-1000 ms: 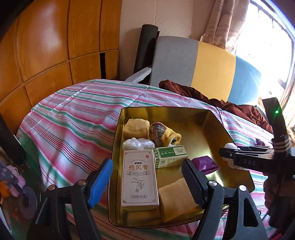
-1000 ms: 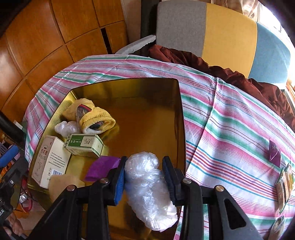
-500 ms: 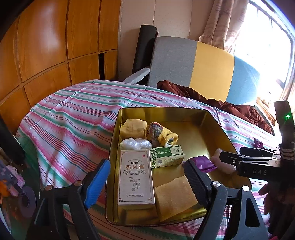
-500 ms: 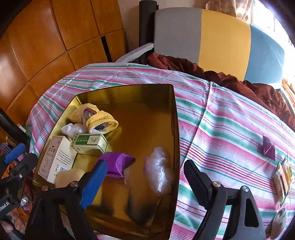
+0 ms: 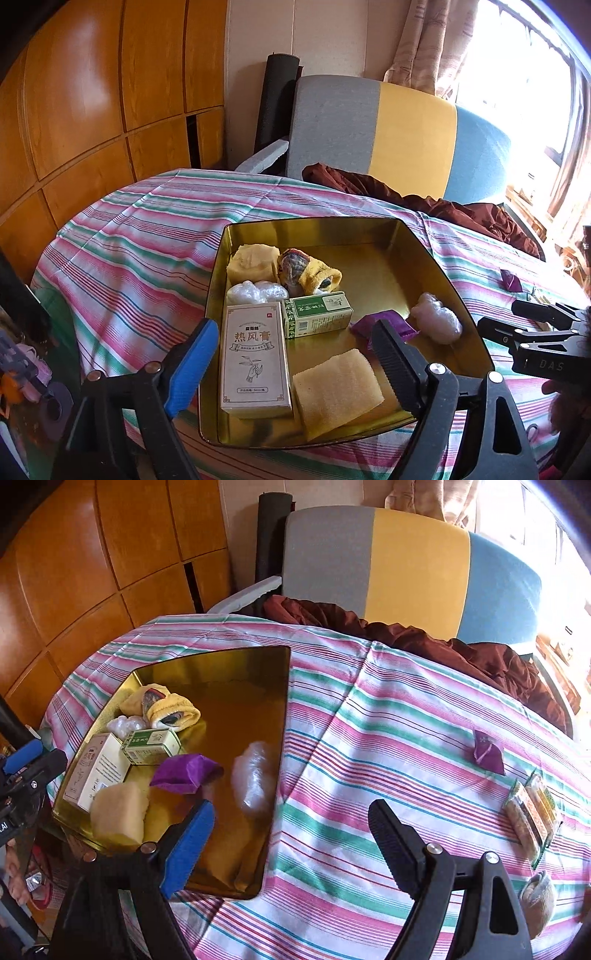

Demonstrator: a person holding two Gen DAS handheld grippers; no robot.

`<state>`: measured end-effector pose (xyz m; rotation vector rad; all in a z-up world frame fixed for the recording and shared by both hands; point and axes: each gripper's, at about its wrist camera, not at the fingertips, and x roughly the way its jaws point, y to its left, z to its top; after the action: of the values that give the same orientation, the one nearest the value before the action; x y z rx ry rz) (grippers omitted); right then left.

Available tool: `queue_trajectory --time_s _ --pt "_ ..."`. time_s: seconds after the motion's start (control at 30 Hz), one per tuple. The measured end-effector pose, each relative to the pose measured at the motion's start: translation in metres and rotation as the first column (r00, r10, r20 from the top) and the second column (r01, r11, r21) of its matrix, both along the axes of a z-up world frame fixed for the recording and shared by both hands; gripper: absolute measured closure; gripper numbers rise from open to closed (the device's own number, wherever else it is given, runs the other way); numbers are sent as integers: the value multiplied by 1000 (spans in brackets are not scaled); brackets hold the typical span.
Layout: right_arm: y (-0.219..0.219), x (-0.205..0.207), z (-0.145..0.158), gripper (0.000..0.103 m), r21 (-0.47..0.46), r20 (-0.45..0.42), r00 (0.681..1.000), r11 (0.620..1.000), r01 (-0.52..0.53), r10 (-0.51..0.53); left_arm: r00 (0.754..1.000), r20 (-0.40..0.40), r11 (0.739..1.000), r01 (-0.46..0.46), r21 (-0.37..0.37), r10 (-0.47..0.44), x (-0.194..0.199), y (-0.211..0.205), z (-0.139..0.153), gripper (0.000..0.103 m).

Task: Organize objects
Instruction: 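Carry the plastic-wrapped bundle into the tray and open the right gripper, then move both tools back toward the WEIDAN snack bars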

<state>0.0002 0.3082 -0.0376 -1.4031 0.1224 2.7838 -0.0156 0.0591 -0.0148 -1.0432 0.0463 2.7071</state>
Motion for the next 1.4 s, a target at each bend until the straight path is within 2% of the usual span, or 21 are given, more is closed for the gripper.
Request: queue_trajectory --time_s 0.3,0.43,0.53,0.63,0.73,0.8,0.9,0.93,1.0,1.1,1.27,1.4 --pt "81 29 1 16 3 17 986 986 167 -167 998 1 998 60 -20 -60 3 22 2 17" --pt "129 47 8 16 10 9 960 960 281 -281 995 -2 994 103 -32 -103 5 38 4 17" --pt "170 63 16 16 6 -5 925 925 379 -379 990 -6 989 140 -38 -140 7 52 6 17" --pt "211 79 22 16 -9 -22 874 875 485 -485 983 -10 982 181 -45 -182 10 68 8 16" --pt "250 97 19 16 -45 -29 808 809 587 -588 973 -8 972 230 -47 -230 12 87 11 16" --pt "272 112 12 16 -77 -24 746 746 662 -665 965 -3 964 262 -49 -262 14 100 13 16" --pt "302 135 -3 16 -207 36 644 625 753 -764 950 3 949 312 -50 -313 17 123 15 16" --pt "309 141 -6 16 -244 49 618 590 769 -785 943 8 942 333 -51 -333 19 132 15 16" --pt "317 151 -6 16 -281 50 583 549 788 -811 928 30 927 371 -43 -370 21 151 14 16" --pt "321 155 -8 16 -318 64 573 528 788 -817 898 83 901 434 -4 -432 22 185 10 16" --pt "319 154 -5 16 -337 47 589 542 770 -807 843 169 858 512 44 -511 22 253 1 16" --pt "320 157 -2 16 -360 23 590 544 758 -807 791 272 833 545 93 -548 16 310 -16 17"
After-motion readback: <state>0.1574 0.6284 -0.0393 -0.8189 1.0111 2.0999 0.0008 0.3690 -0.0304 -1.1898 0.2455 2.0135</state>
